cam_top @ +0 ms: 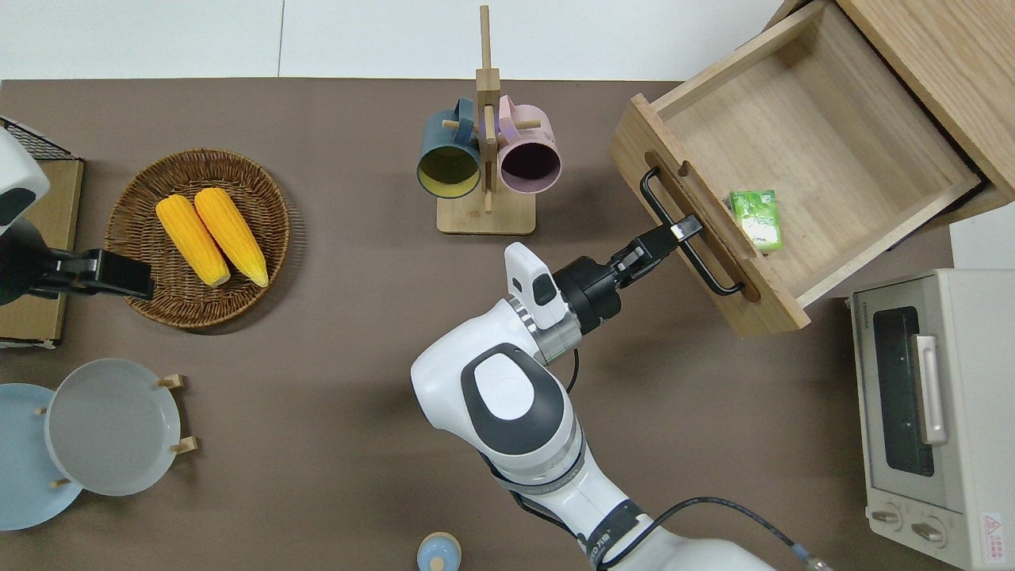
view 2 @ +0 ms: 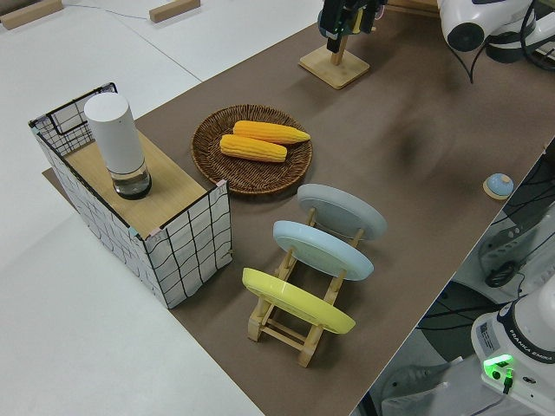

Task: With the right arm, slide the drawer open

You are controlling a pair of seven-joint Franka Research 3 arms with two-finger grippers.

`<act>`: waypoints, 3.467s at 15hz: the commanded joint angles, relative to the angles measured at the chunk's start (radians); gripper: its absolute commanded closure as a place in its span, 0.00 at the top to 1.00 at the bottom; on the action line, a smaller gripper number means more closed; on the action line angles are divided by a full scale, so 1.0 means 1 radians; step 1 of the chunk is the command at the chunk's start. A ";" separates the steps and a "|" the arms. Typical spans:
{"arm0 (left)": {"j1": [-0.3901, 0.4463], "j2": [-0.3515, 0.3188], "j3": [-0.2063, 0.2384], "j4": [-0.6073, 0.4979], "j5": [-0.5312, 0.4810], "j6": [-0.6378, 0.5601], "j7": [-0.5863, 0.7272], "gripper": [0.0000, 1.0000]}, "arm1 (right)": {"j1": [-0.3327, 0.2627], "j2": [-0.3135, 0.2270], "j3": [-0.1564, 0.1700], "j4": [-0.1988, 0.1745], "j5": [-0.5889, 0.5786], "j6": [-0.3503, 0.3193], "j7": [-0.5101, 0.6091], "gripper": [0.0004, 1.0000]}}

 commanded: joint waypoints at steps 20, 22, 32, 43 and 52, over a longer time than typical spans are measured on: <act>-0.007 -0.003 0.000 0.010 0.018 -0.018 -0.010 0.99 | 0.049 -0.006 -0.006 0.111 0.211 0.066 0.073 0.98; -0.007 -0.004 0.000 0.009 0.018 -0.018 -0.010 0.99 | 0.049 -0.030 -0.006 0.142 0.296 0.089 0.062 0.98; -0.007 -0.004 0.000 0.009 0.018 -0.018 -0.010 0.99 | -0.017 -0.224 -0.002 0.246 0.753 0.095 -0.002 0.98; -0.007 -0.004 0.000 0.010 0.018 -0.018 -0.010 0.99 | -0.365 -0.458 0.015 0.243 1.317 0.098 -0.122 0.98; -0.007 -0.004 0.000 0.010 0.018 -0.018 -0.010 0.99 | -0.609 -0.495 -0.011 0.214 1.534 0.116 -0.360 0.98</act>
